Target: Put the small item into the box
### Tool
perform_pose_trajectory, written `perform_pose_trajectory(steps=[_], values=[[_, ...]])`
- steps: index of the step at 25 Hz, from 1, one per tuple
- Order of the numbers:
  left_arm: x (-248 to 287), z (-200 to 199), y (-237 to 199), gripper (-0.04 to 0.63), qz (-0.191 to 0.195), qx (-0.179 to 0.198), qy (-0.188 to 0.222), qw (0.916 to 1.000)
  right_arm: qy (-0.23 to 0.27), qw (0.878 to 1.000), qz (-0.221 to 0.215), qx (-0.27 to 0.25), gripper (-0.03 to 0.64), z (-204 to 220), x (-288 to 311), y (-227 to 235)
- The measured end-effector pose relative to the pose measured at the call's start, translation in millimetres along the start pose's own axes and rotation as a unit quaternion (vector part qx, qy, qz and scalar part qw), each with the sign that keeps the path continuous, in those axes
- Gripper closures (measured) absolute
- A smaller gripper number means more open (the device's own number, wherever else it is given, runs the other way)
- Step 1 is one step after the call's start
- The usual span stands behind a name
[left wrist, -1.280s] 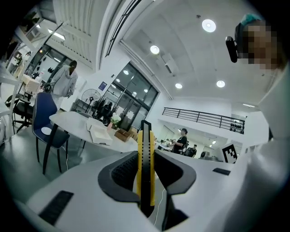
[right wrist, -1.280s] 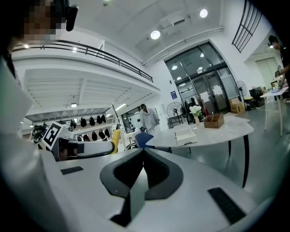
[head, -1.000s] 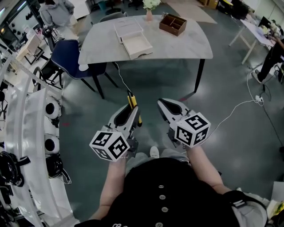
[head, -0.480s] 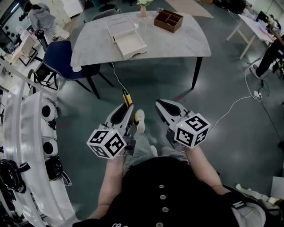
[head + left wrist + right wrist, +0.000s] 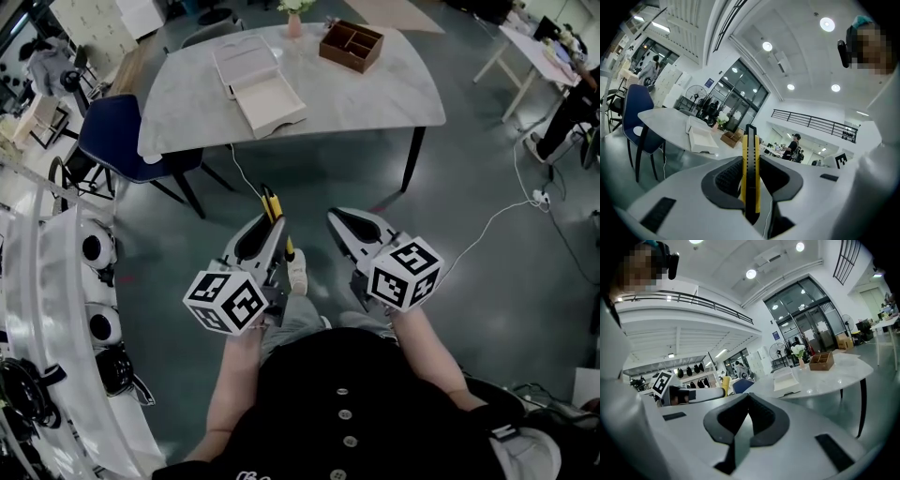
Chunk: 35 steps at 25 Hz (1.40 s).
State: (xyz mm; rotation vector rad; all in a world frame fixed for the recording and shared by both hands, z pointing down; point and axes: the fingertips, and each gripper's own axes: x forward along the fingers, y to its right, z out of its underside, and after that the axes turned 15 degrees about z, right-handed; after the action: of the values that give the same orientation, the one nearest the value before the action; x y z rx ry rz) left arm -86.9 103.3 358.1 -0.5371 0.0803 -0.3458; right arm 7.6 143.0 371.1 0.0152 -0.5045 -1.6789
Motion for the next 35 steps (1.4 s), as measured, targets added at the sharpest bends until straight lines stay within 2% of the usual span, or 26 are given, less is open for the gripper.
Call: perform_pose_trajectory(steps=[8, 23, 27, 35], values=[[42, -33, -57, 0.469, 0.013, -0.002, -0.003, 0.9999, -0.008, 1.000, 0.011, -0.004, 0.614, -21, 69, 18], [112, -132, -175, 0.469, 0.046, 0.013, -0.002, 0.9989, 0.014, 0.999, 0.044, -0.015, 0.614, -94, 216, 39], [121, -143, -195, 0.469, 0.054, 0.010, -0.003, 0.9985, 0.014, 0.998, 0.058, -0.017, 0.614, -100, 233, 42], [125, -137, -221, 0.469, 0.051, -0.026, -0.013, 0.9983, -0.008, 0.997, 0.072, -0.017, 0.614, -93, 252, 46]])
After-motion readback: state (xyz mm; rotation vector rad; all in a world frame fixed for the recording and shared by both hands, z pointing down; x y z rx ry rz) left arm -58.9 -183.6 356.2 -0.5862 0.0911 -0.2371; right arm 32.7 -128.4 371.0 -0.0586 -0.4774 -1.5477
